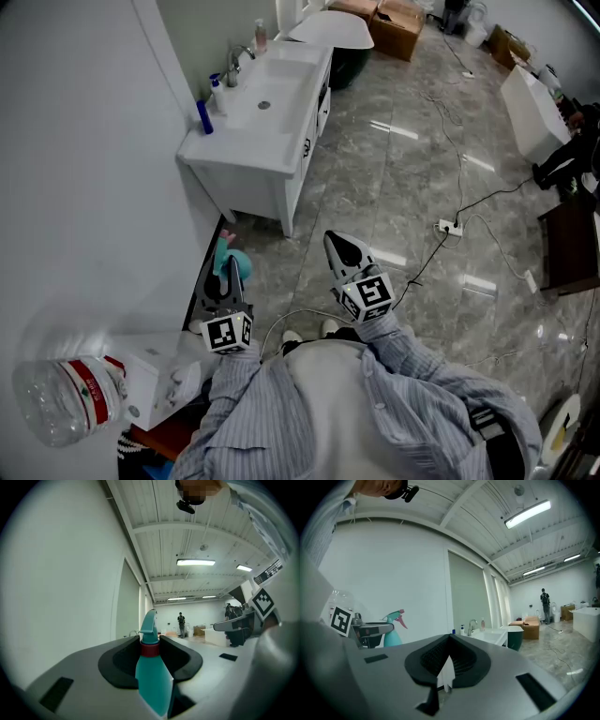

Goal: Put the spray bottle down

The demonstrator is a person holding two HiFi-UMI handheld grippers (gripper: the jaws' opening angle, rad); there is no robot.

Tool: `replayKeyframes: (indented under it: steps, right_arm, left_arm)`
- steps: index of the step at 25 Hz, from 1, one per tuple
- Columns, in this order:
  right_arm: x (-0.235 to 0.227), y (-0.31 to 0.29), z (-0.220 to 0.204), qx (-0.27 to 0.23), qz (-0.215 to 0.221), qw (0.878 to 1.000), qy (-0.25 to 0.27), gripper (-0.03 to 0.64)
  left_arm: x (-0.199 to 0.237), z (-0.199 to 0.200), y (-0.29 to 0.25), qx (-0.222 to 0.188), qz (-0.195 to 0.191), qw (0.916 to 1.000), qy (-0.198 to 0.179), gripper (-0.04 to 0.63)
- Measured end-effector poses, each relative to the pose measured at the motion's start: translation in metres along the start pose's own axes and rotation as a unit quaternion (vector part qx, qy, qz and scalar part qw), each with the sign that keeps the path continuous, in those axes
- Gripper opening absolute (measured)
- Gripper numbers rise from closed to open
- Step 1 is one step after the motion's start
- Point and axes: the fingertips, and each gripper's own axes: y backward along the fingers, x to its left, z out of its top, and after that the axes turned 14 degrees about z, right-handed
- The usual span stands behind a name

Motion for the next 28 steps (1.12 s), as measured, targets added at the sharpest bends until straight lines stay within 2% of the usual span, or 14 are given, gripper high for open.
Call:
replayKeyframes:
  steps: [13, 28]
  right_arm:
    - [0.003, -0.007, 0.001, -0.003, -0.008, 1.000, 0.001, 0.015]
    - [0.032, -0.036, -0.005, 0.001, -0.034, 0.999, 0.005, 0.015]
  left_arm:
    - [0.010, -0.002, -0.004, -0.002, -0.003, 1.0000, 0.004, 0.126]
    - [0.052, -0.014, -0.015, 0.001, -0.023, 0.9997, 0.013, 0.126]
